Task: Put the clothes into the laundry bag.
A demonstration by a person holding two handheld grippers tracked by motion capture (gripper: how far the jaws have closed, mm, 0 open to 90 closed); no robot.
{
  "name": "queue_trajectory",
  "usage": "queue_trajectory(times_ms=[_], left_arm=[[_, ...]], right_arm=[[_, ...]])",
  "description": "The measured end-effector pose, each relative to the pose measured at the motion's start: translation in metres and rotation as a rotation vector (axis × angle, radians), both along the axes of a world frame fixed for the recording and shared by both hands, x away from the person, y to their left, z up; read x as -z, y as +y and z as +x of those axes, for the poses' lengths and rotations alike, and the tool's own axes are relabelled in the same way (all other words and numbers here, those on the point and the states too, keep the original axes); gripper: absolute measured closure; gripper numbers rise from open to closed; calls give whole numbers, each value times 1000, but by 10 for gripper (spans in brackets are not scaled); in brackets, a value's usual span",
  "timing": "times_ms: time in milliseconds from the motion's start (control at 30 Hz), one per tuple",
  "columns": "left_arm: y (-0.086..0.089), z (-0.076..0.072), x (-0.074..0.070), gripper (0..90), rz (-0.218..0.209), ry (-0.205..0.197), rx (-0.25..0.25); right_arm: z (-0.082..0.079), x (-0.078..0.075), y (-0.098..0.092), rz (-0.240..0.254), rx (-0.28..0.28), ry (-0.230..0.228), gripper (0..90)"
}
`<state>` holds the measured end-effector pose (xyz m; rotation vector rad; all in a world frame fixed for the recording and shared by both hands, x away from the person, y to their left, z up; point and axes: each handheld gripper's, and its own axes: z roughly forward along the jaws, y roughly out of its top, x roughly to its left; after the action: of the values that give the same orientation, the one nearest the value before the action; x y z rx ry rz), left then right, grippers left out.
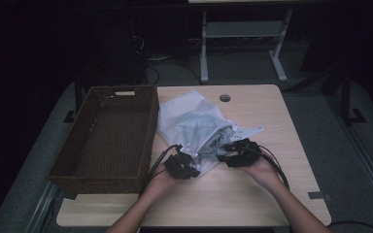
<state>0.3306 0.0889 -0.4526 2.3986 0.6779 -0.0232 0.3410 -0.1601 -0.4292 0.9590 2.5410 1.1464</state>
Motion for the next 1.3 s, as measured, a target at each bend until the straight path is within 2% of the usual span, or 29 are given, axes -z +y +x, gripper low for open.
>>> queue_trajectory(times_ms=[167, 300, 400, 567, 633, 700, 833, 967, 1100, 1300], left_arm=[[-1, 0, 0, 887, -1, -1, -2], [-1, 0, 0, 887, 0, -3, -1], [-1, 0, 0, 887, 0, -3, -1], [-1, 0, 0, 888, 1, -3, 0], [-1, 0, 0, 887, 5, -4, 4], [-1, 0, 1, 887, 5, -4, 3], [-1, 1, 1, 887, 8, -2, 2], [0, 1, 0, 887, 9, -3, 1], [0, 1, 1, 888, 9, -1, 0], [0, 0, 1, 888, 15, -1, 2]], right_arm=[[2, 15, -20, -36, 32, 27, 469], [9, 22, -14, -26, 26, 41, 472], [14, 28, -6, -29, 14, 45, 515], [20, 34, 5, -53, 25, 42, 791], [21, 34, 8, -38, 17, 38, 836], [21, 30, 15, -30, 2, 37, 844], [22, 19, 34, 1, -35, 1, 845], [27, 18, 56, 7, -65, -11, 845], [32, 23, 71, 10, -52, -27, 845], [45, 30, 79, 32, -9, -38, 844]])
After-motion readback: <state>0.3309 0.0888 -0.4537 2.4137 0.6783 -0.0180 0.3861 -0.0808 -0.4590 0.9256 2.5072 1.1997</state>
